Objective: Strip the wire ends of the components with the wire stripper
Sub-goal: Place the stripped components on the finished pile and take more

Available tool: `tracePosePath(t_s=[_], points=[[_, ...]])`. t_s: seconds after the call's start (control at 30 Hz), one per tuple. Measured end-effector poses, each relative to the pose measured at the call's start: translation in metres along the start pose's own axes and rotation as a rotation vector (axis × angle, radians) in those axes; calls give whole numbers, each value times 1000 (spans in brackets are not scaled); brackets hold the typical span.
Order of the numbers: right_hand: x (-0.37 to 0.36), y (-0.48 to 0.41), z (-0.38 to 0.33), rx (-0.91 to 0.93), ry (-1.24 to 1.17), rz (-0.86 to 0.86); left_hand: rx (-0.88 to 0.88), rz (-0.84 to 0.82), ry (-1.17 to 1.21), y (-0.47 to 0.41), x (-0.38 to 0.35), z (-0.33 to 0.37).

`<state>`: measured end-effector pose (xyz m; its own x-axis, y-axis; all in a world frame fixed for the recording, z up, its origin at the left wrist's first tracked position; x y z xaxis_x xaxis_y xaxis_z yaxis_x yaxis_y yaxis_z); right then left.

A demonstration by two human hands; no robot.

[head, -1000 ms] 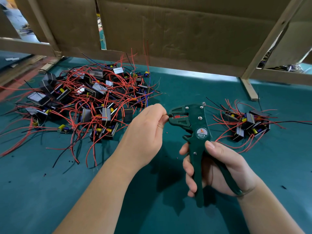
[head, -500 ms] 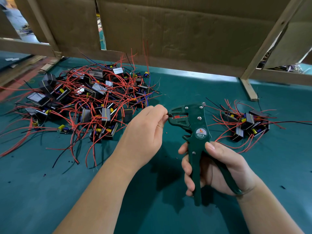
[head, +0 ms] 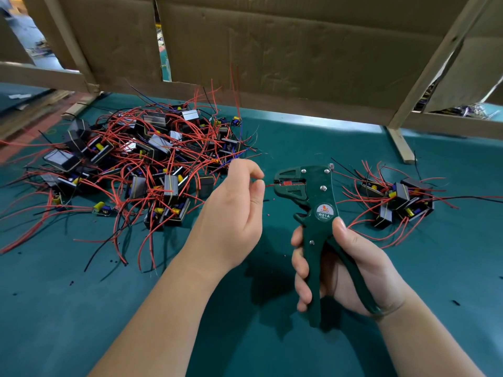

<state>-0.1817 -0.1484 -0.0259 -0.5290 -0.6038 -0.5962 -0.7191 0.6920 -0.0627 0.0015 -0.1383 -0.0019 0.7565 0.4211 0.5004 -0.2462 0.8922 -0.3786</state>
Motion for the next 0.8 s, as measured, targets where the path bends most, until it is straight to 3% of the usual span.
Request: tracePosePath(t_s=[0.23, 0.43, 0.63, 0.8], points=[[-13, -13, 12, 84, 157, 401, 164, -108, 140, -2, -12, -8], [-1, -9, 0, 166, -56, 379, 210, -186, 118, -4, -8, -15], [3, -2, -7, 35, -76, 193, 150, -151, 110, -7, -8, -17], [3, -1, -8, -64, -46, 207, 249, -148, 260, -10, -6, -27]])
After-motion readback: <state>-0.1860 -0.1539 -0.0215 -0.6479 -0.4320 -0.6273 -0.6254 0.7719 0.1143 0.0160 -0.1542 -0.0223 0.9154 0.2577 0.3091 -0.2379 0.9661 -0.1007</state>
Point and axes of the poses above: each hand's wrist, its own y-axis away from the middle knuckle, its own x-axis out of the back of the hand, z = x × y, the point moved 2 cm from there along -y, towards the middle knuckle, and after that the axes turned 15 degrees about x, right-handed, at the moved point
